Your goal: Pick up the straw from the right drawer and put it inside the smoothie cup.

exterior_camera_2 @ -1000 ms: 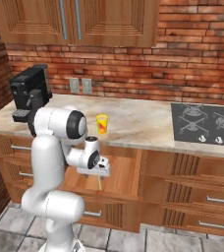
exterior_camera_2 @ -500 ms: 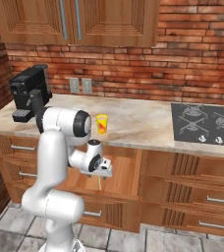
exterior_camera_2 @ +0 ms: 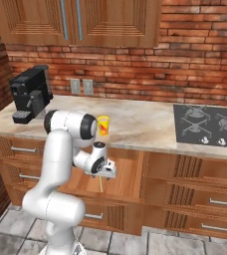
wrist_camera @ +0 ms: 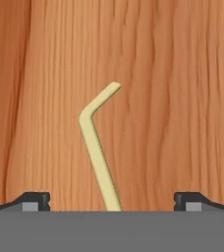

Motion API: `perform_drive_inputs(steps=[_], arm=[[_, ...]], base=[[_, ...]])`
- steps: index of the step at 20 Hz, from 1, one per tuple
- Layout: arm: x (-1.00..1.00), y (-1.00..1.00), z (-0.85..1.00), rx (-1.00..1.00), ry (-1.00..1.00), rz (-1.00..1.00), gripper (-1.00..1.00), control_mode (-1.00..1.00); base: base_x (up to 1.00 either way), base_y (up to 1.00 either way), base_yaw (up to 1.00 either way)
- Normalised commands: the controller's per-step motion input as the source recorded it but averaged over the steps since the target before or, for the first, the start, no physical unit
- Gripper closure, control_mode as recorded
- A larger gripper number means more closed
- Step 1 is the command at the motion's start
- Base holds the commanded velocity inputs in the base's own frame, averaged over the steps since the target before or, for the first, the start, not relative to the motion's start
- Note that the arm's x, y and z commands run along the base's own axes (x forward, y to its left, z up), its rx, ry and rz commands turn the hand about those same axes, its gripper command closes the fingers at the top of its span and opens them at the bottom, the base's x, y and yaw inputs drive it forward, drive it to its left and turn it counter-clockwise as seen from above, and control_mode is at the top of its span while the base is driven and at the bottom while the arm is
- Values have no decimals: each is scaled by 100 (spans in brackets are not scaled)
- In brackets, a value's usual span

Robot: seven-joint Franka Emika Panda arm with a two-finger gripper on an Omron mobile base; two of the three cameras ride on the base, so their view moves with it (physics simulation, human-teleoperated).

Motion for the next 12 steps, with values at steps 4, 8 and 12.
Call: perform_drive_inputs(steps=[4,8,12], arm=[[26,0,-26,0,0,0,-100,-100],[22,0,-29,0,0,0,-100,-100],[13,0,-40,0,0,0,-100,-100]], base=[[0,0,0],[0,0,0],[0,0,0]])
